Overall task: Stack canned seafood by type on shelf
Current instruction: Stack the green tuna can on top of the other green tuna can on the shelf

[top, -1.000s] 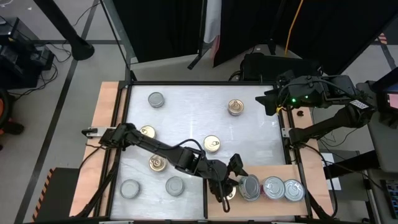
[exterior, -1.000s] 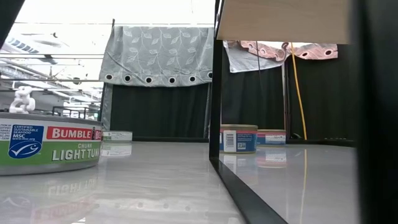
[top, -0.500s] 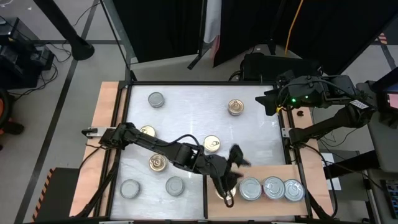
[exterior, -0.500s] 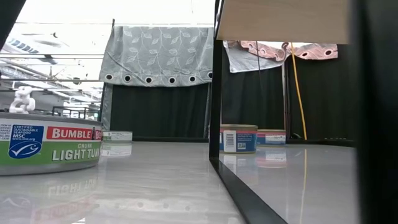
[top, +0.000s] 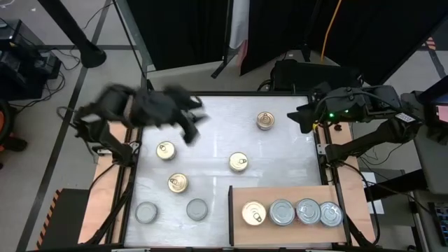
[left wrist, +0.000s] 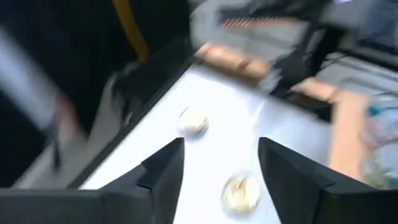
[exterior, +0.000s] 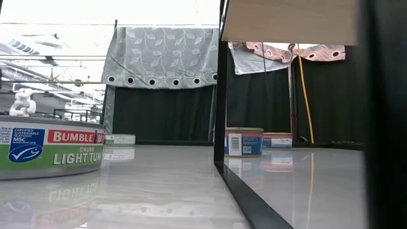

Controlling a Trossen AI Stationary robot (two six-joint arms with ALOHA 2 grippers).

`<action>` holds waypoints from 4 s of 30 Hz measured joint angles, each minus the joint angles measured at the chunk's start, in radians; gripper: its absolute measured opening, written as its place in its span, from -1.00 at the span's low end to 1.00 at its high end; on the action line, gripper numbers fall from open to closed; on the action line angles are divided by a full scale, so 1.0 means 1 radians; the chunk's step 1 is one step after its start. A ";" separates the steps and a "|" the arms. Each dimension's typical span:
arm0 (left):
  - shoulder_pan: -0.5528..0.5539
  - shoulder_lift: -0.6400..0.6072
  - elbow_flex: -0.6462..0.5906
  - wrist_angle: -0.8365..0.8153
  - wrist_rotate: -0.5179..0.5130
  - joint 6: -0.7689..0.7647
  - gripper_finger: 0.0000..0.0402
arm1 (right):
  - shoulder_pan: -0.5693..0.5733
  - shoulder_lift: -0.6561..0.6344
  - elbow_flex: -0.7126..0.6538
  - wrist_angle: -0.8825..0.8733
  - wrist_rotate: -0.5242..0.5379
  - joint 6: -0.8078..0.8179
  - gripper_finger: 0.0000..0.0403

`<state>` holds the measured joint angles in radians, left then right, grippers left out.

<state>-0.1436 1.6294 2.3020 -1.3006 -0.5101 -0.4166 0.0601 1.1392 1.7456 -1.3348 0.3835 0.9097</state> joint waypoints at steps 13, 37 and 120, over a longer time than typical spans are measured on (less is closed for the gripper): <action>0.388 -0.133 -0.173 -0.244 0.010 -0.120 -0.35 | 0.200 0.078 -0.001 0.081 -0.390 0.115 0.18; 0.681 -0.135 -0.965 -0.164 0.340 -0.186 -0.36 | 0.456 0.289 -0.001 0.117 -0.015 0.571 -0.73; 0.796 -0.024 -1.257 0.253 0.310 -0.199 -0.99 | -0.004 0.129 -0.001 -0.071 -0.181 0.016 -0.80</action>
<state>0.6520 1.6057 1.0451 -1.0478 -0.1999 -0.6151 0.0561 1.2679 1.7447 -1.4055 0.2028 0.9259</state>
